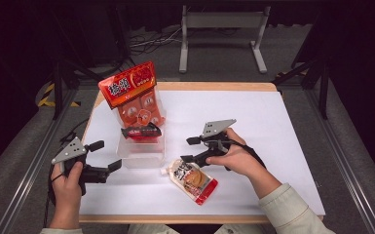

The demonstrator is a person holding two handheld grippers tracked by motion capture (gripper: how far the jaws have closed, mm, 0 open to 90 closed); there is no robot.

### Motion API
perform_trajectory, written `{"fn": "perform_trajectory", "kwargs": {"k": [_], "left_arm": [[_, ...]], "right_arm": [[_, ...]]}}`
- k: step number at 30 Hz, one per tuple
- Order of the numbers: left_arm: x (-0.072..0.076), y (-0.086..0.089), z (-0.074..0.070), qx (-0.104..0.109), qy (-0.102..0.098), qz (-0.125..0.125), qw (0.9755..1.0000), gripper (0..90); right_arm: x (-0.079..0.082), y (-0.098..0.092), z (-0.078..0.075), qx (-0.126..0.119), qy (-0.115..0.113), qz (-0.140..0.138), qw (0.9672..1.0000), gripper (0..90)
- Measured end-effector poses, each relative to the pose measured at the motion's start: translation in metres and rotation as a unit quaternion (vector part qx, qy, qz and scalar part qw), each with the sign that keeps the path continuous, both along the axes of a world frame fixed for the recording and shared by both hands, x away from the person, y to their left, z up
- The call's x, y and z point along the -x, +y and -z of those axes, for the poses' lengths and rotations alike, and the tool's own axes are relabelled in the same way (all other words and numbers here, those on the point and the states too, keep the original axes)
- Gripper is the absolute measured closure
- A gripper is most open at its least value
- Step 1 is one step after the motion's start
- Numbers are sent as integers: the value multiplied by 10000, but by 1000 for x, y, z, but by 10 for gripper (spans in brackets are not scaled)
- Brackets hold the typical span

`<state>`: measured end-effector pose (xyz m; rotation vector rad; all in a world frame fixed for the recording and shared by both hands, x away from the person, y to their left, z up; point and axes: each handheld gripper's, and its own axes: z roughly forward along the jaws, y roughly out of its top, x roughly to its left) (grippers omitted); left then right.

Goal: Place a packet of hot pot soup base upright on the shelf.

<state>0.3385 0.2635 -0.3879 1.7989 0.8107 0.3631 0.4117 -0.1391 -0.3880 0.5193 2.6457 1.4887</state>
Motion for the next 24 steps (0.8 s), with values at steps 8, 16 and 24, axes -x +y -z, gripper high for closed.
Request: {"fn": "perform_trajectory", "kwargs": {"k": [8, 16, 24], "left_arm": [[0, 0, 0, 2, 12, -15, 10000, 19], [0, 1, 1, -40, 17, -5, 10000, 19], [-1, 0, 2, -31, 28, -43, 10000, 20]], "right_arm": [[-7, 7, 16, 509, 292, -42, 9983, 267], [-10, 17, 29, 792, 395, -105, 9960, 296], [-16, 26, 37, 1017, 509, -55, 9935, 288]]}}
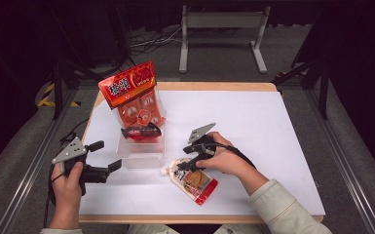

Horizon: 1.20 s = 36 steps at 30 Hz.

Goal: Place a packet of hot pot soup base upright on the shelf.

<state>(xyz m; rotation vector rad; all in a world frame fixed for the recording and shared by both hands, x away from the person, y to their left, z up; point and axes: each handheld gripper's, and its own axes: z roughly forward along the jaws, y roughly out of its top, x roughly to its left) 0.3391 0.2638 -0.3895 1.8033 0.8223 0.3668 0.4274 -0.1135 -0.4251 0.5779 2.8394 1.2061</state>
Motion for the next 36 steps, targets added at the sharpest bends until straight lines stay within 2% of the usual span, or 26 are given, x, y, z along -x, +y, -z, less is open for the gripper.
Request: {"fn": "perform_trajectory", "kwargs": {"k": [2, 4, 11, 16, 20, 25, 30, 32, 36], "left_arm": [[0, 0, 0, -11, 4, -4, 10000, 19], [0, 0, 0, -9, 10, 11, 10000, 19], [0, -1, 1, -10, -1, -4, 10000, 20], [0, 0, 0, -5, -9, -8, 10000, 19], [0, 0, 0, -7, -13, -5, 10000, 19], [0, -1, 1, -7, -19, -13, 10000, 19], [0, -1, 1, -5, -25, -18, 10000, 19], [0, -1, 1, -22, -32, -12, 10000, 19], [0, -1, 1, -23, -33, -12, 10000, 19]], "right_arm": [[0, 2, 1, 74, -31, 7, 10000, 283], [0, 3, 3, 195, 135, 149, 9996, 284], [-2, 10, 8, 283, 82, 55, 9996, 287], [2, 14, 9, 446, 106, -12, 9989, 388], [2, 15, 11, 527, 75, 15, 9986, 427], [4, 14, 11, 540, -90, 32, 9985, 473], [7, 14, 11, 548, -144, 40, 9984, 598], [8, 14, 10, 591, -163, 47, 9981, 678], [6, 12, 9, 582, -34, 53, 9983, 780]]}}
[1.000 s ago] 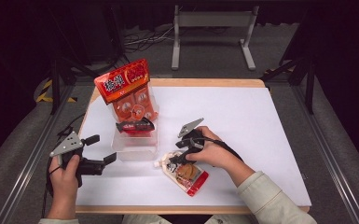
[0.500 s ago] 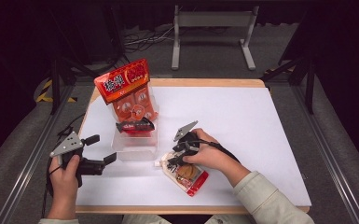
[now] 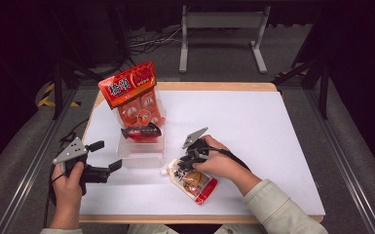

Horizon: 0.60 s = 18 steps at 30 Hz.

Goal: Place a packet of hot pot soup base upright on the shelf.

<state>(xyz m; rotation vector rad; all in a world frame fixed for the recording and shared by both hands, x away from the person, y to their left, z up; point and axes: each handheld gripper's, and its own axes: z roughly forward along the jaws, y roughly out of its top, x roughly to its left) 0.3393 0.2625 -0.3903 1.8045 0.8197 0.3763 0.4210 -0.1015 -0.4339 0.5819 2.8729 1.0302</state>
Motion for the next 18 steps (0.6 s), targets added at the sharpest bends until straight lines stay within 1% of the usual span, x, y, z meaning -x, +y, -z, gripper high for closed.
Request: {"fn": "perform_trajectory", "kwargs": {"k": [1, 2, 4, 6, 8, 10, 14, 15, 16, 18], "left_arm": [[0, 0, 0, -2, 0, -3, 10000, 19], [0, 0, 0, 2, 0, -7, 10000, 19], [0, 0, 0, -7, -6, -9, 10000, 19], [0, 1, 0, -15, -14, -17, 10000, 19], [0, 0, 0, -6, -14, -24, 10000, 19], [0, 0, 0, 3, -19, -21, 10000, 19], [0, 0, -1, 27, -34, -22, 10000, 19], [0, 0, -1, 27, -34, -22, 10000, 19], [0, 0, -1, 14, -49, -12, 10000, 19], [0, -1, -1, 27, -26, -14, 10000, 19]], "right_arm": [[0, 0, -1, 2, 29, -14, 10000, 820], [0, 0, -2, 16, 52, -57, 10000, 833], [1, 0, -3, 34, -7, -105, 9999, 858], [4, 0, -7, -9, -79, -154, 9998, 873], [6, -2, -11, -78, -130, -158, 9998, 880], [7, -4, -15, -150, -131, -155, 9997, 884], [10, -11, -27, -404, -121, -127, 9990, 889], [10, -11, -27, -404, -121, -127, 9990, 889], [11, -13, -30, -445, -137, -130, 9988, 890], [14, -17, -37, -596, -144, -174, 9980, 891]]}}
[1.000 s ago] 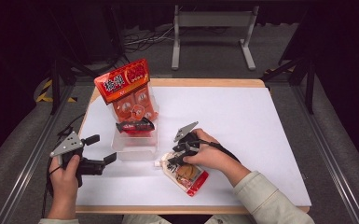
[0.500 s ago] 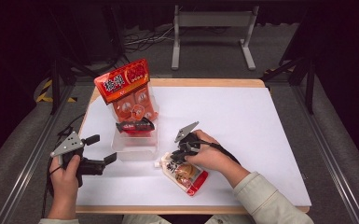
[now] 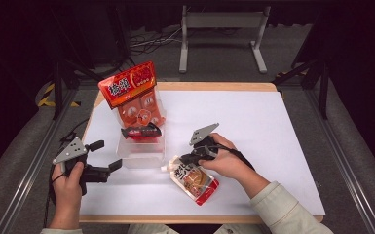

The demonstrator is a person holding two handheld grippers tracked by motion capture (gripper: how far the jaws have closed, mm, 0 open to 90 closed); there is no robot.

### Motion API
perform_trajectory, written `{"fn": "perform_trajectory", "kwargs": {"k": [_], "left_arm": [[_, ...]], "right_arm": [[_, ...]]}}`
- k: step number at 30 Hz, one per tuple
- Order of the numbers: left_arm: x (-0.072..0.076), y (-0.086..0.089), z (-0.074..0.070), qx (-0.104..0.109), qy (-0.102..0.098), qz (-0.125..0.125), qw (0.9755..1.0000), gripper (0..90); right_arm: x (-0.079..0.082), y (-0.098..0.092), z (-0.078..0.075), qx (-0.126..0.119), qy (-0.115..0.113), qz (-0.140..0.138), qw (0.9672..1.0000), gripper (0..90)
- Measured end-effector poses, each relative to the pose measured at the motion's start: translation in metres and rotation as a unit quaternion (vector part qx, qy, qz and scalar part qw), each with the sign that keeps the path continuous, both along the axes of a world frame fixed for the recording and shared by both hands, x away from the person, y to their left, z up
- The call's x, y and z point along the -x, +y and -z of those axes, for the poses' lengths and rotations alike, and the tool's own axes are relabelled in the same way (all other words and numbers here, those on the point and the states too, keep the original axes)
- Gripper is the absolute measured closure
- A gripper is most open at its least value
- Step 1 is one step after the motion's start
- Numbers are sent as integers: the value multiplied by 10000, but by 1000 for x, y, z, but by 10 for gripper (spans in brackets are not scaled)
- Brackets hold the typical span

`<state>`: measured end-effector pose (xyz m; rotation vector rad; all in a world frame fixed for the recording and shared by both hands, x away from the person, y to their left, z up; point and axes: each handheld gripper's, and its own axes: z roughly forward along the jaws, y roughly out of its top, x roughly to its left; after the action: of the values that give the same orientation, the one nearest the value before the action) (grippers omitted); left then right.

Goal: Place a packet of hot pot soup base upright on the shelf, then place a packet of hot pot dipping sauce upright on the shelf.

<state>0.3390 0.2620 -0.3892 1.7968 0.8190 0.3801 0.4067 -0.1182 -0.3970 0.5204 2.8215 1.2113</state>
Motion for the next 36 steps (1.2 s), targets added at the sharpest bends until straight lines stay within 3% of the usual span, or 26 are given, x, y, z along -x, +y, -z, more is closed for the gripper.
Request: {"fn": "perform_trajectory", "kwargs": {"k": [6, 11, 18, 22, 28, 36], "left_arm": [[1, -2, -2, 72, -20, 40, 10000, 19], [1, -3, -3, 80, -17, 37, 10000, 19], [1, -2, -2, 92, -39, 1, 10000, 19], [1, -4, -2, 85, -34, 0, 10000, 19], [1, -5, -2, 148, -98, 7, 9998, 20], [1, -9, -4, 184, -180, 74, 9996, 19]], "right_arm": [[11, -10, -17, -448, 8, -67, 9990, 895], [22, -17, -29, -672, -168, -231, 9973, 896], [34, -26, -43, -1070, -358, -257, 9933, 899], [37, -29, -49, -1312, -612, -214, 9892, 900], [37, -35, -55, -1759, -973, 88, 9796, 900], [37, -43, -63, -2236, -1006, 275, 9691, 900]]}}
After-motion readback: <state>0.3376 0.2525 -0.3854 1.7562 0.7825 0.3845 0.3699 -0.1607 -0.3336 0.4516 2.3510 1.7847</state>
